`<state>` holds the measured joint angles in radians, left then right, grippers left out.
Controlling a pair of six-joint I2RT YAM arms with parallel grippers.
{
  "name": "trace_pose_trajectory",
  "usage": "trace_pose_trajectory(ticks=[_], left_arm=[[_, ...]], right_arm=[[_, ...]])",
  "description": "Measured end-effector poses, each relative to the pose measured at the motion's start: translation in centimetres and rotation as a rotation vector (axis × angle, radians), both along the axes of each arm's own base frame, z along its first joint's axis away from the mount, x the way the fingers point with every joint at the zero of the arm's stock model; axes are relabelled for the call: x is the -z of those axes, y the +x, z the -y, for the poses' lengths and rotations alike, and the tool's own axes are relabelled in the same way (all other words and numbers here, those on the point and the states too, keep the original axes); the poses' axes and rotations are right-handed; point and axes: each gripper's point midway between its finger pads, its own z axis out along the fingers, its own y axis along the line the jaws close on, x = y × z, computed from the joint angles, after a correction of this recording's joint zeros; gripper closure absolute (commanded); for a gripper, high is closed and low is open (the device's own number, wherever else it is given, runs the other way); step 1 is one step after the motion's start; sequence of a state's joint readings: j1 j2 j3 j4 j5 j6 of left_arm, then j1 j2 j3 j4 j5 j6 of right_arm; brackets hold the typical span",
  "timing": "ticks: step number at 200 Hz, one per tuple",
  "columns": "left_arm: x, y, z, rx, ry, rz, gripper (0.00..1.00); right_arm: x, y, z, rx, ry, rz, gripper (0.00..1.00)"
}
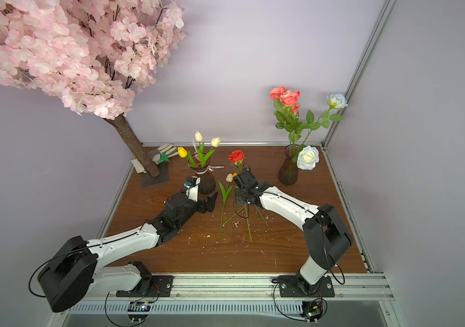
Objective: Arrange the flowers in different vases according to their variety
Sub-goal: Pick up the flower at the center of the board.
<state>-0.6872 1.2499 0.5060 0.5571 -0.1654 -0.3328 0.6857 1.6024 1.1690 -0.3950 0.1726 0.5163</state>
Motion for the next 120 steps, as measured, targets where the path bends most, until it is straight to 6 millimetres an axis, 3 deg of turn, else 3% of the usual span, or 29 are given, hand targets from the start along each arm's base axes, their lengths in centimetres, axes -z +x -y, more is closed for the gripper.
trace_pose_trajectory(ticks=[32,62,95,120], left_arm=[[0.0,0.0,0.0,0.000,0.001,0.000,0.01],[-0.3,0.0,0.0,0.001,-0.002,0.008,0.01],[-0.6,-0.1,-0.1,0.001,-0.006,0.013,0.01],[-0.6,-0.1,-0.1,0.001,-0.006,0.013,0.01]], right_arm=[[-4.5,2.1,-0.2,-0.098,0.069,0.151,1.00],[-10.1,4.1,0.6,-0.132,0.096,0.357,1.00],[-16.9,6.0,2.5,-0.129,0.095,0.614,1.00],[-22.0,7.3,5.1,-0.082,0.087,0.808,1.00]])
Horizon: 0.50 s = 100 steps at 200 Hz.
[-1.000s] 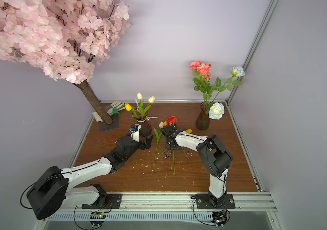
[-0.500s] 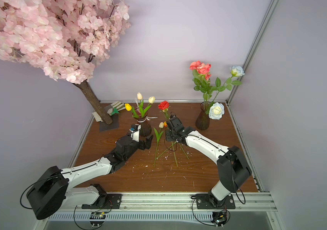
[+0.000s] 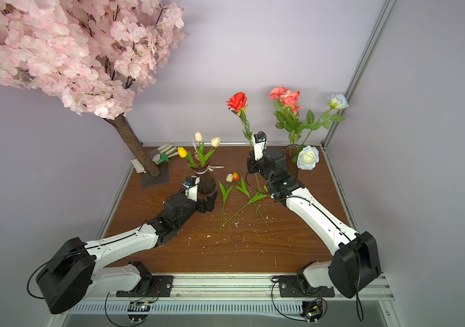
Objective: Arrange the flowers in different vases according to their variety
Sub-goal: Pick up the flower at the center of the board, then insert the flower into the vase.
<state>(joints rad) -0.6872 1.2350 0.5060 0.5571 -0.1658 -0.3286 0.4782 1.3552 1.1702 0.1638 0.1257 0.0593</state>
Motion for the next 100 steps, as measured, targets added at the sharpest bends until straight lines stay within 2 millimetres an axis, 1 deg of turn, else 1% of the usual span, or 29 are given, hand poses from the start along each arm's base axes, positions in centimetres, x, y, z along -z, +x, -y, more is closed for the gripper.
trace_pose_trajectory(ticks=[11,30,43,70,84,100], left_arm=[[0.0,0.0,0.0,0.000,0.000,0.000,0.01],[0.0,0.0,0.0,0.000,0.000,0.000,0.01],[0.0,0.0,0.0,0.000,0.001,0.000,0.01],[0.0,0.0,0.0,0.001,0.002,0.001,0.01],[0.0,0.0,0.0,0.001,0.003,0.002,0.01],[0.0,0.0,0.0,0.001,0.003,0.002,0.01]], right_arm=[[-2.2,0.5,1.2,0.028,0.011,0.084,1.00],[-4.7,1.3,3.0,0.080,0.015,0.191,1.00],[-6.0,1.8,3.8,0.107,0.006,0.241,1.00],[-8.5,3.2,4.7,0.149,-0.017,0.330,1.00],[-9.3,4.1,5.3,0.173,-0.033,0.359,1.00],[-9.7,5.2,6.0,0.195,-0.050,0.378,1.00]])
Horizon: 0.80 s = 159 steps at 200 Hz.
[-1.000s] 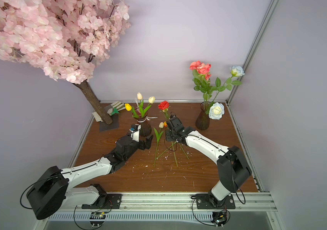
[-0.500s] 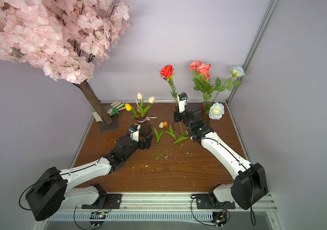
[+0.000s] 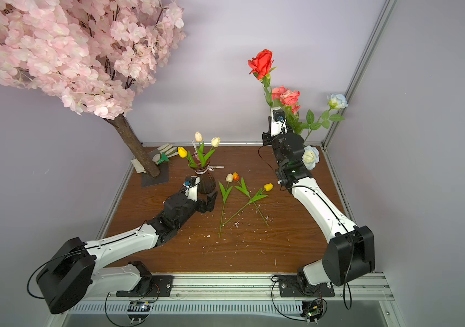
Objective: Arrange the flowers in different vases according to their variety
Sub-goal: Insert the flower into the vase.
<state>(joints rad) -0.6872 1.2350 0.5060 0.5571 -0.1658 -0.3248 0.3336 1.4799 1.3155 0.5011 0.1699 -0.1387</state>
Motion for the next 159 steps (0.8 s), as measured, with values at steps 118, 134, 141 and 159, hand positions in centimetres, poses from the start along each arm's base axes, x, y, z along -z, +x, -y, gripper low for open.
trace_pose_trajectory(ticks=[118,134,141,159], left_arm=[[-0.3,0.0,0.0,0.001,-0.001,0.007,0.01],[-0.3,0.0,0.0,0.001,-0.002,0.008,0.01],[-0.4,-0.1,0.0,0.001,-0.003,0.009,0.01],[-0.4,-0.1,-0.1,0.001,-0.003,0.010,0.01]], right_arm=[[1.6,4.7,4.1,0.131,-0.112,-0.021,1.00],[1.8,4.8,4.7,0.154,-0.126,-0.024,1.00],[2.1,4.8,5.0,0.168,-0.129,-0.029,1.00],[3.3,5.0,5.7,0.186,-0.137,-0.053,1.00]])
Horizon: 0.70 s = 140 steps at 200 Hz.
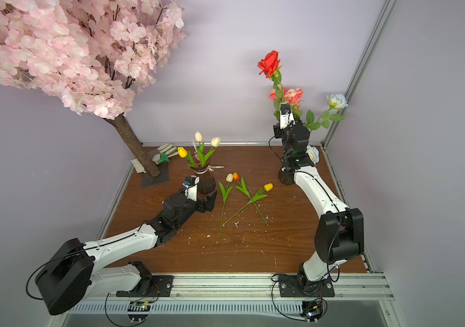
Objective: Arrange the flowers in different vases according to their variety
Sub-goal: Insert the flower into the vase.
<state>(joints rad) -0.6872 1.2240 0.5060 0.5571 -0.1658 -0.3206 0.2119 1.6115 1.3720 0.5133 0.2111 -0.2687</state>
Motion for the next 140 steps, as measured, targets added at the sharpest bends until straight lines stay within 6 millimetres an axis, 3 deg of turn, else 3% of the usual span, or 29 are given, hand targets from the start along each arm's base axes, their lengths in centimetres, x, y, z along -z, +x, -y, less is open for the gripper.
trace_pose_trajectory(ticks=[57,85,109,124,140], left_arm=[[0.0,0.0,0.0,0.000,-0.001,0.001,0.01],[0.0,0.0,0.0,0.001,-0.001,0.001,0.01],[0.0,0.0,0.0,0.001,-0.001,0.001,0.01],[0.0,0.0,0.0,0.001,-0.001,0.000,0.01],[0.0,0.0,0.0,0.002,-0.001,0.000,0.01]], right_arm=[[5.9,-0.5,1.4,0.034,0.006,-0.106,1.00],[6.6,-0.9,1.7,0.038,0.033,-0.113,0.65],[6.0,-1.3,2.0,0.039,0.066,-0.100,0.56],[5.0,-1.9,2.1,0.037,0.085,-0.083,0.44],[3.8,-2.8,2.3,0.037,0.124,-0.073,0.42]])
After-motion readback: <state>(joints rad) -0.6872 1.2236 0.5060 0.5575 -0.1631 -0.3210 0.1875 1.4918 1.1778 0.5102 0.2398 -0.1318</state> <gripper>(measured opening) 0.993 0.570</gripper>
